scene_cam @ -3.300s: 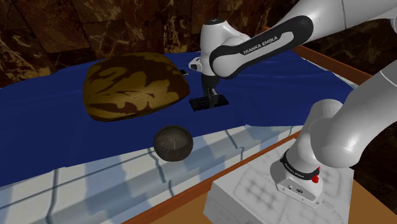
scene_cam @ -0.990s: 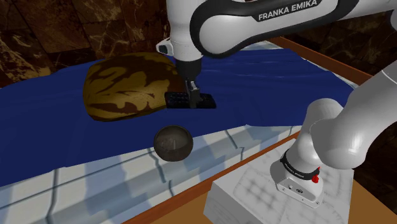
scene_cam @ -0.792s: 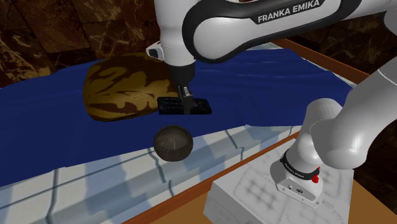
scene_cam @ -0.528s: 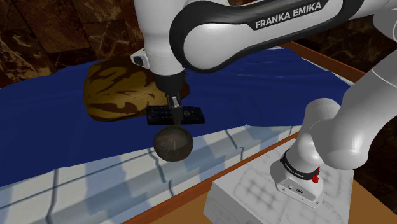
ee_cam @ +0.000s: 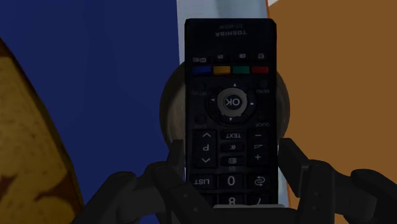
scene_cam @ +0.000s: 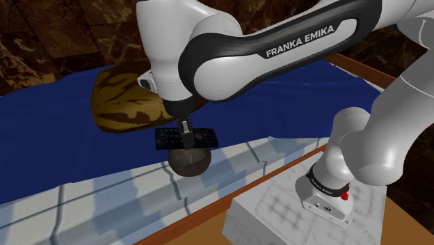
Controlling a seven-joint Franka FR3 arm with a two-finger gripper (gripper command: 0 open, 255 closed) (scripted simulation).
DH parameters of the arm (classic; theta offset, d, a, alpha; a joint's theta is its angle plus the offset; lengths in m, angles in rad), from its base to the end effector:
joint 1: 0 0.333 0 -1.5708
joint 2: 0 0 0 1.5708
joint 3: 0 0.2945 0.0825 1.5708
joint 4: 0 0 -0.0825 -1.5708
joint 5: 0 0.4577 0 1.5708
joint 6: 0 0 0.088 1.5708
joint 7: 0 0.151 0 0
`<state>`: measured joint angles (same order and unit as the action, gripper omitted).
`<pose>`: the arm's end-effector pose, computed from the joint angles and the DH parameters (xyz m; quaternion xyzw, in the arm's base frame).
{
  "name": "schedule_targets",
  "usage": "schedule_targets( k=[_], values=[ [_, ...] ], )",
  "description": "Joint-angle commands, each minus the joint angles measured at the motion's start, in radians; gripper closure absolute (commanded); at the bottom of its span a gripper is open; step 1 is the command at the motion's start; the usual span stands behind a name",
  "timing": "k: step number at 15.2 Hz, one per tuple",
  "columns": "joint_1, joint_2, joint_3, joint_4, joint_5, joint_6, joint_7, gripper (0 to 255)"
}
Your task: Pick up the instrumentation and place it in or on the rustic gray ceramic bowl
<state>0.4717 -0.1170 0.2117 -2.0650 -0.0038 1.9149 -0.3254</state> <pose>0.4548 0.3705 0.3879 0.8754 0.4829 -0.0151 0.0170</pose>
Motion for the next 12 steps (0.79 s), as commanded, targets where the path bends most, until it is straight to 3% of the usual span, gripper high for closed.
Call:
schedule_targets(
  k=[1,8,12],
  values=[
    [0.0,0.007,0.0,-0.019,-0.001,0.027,0.001,255],
    [0.0,0.033,0.003,-0.084,-0.008,0.117,0.008,255],
    [0.0,0.033,0.003,-0.084,-0.008,0.117,0.008,255]
  ],
)
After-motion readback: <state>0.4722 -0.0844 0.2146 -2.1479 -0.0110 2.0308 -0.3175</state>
